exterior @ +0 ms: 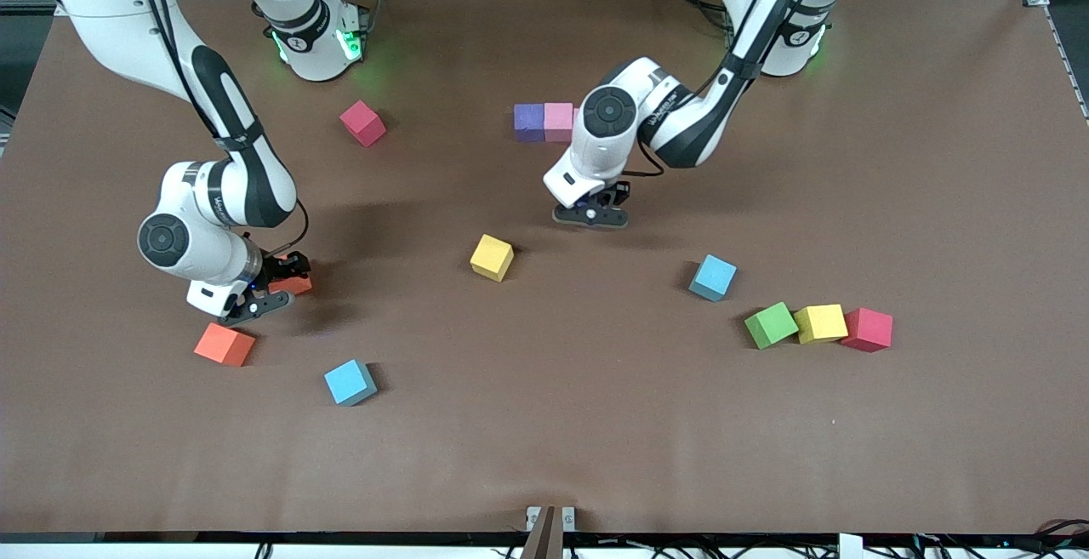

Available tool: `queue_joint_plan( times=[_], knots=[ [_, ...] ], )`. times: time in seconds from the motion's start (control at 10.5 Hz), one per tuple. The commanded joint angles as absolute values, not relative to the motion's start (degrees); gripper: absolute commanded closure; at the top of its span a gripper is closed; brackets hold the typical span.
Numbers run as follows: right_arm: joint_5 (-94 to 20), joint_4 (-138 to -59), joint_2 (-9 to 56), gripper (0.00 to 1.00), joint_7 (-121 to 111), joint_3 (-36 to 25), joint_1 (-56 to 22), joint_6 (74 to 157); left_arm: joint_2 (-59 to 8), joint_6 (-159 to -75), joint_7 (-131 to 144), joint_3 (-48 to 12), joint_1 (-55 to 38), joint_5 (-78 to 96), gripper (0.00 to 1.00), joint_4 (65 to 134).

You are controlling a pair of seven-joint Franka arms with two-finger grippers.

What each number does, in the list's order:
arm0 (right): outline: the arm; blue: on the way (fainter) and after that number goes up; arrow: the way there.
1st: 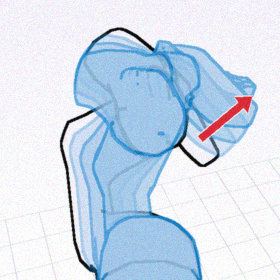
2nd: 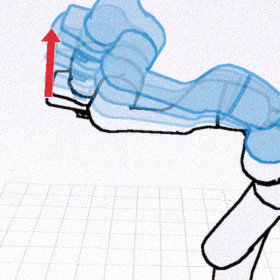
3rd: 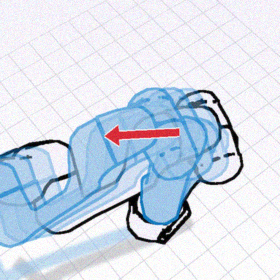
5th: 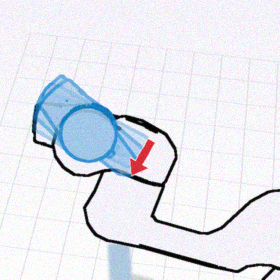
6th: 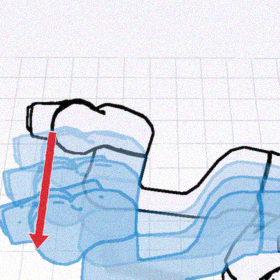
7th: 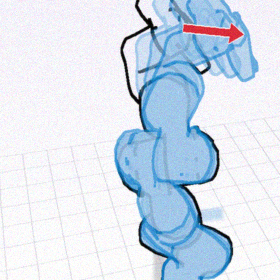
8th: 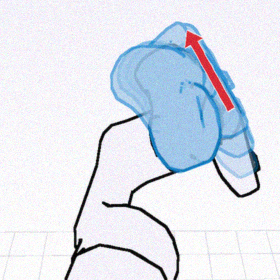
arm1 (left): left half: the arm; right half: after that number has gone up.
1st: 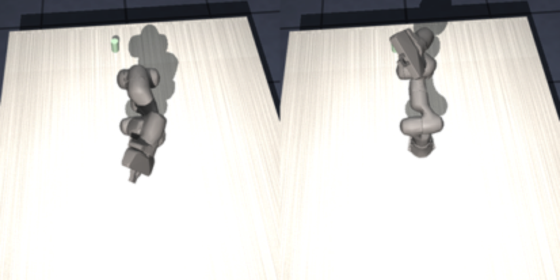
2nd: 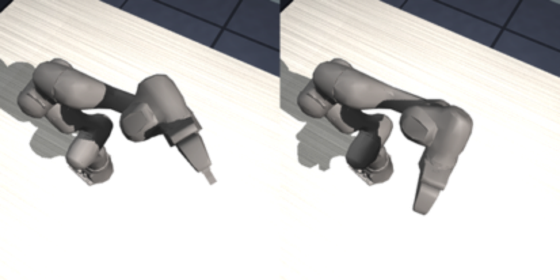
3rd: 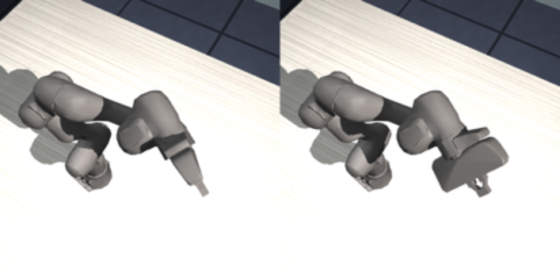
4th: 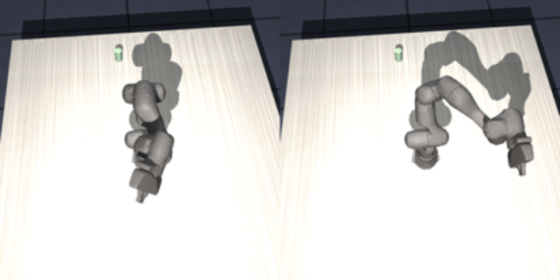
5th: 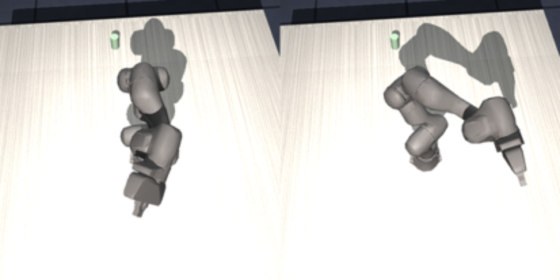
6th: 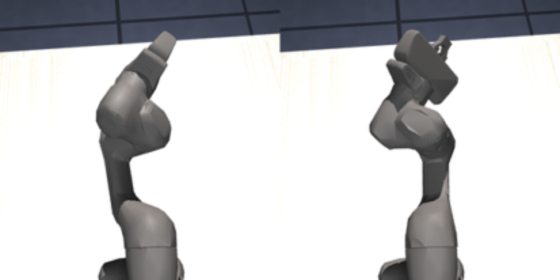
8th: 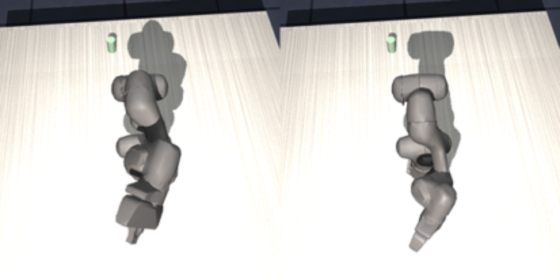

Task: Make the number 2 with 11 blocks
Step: 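Carry the purple cube toward the row while the right gripper grasps orange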

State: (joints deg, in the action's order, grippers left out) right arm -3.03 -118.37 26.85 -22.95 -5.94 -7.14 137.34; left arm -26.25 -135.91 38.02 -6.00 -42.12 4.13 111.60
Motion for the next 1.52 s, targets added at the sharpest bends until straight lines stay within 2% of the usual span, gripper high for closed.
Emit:
queue_joint_plan(
  times=[0.0,0.38,0.67,1.14,1.43],
  knots=[
    [-3.6,-117.7,25.06,1.0,-28.11,-5.54,-6.5,135.19,-24.87,-136.93,39.28,-7.37,-42.46,5.19,0.78,114.95],
    [-3.69,-106.64,24.26,1.0,-27.69,-2.73,-7.64,124.12,-22.33,-137.11,48.32,-7.38,-42.8,5.54,0.78,119.17],
    [-6.57,-105.03,24.52,1.0,-25.59,-2.55,-11.15,123.93,-20.22,-139.03,54.22,-7.56,-43.5,5.54,0.78,122.95],
    [-6.86,-103.89,24.7,1.0,-13.3,-2.55,-18.53,124.01,-21.35,-141.24,57.04,-8.26,-45.87,5.54,0.78,123.92],
    [-6.86,-103.89,24.7,1.0,-11.34,-2.55,-19.51,124.01,-22.06,-141.41,56.95,-8.26,-47.63,5.45,0.78,124.53]
  ],
)
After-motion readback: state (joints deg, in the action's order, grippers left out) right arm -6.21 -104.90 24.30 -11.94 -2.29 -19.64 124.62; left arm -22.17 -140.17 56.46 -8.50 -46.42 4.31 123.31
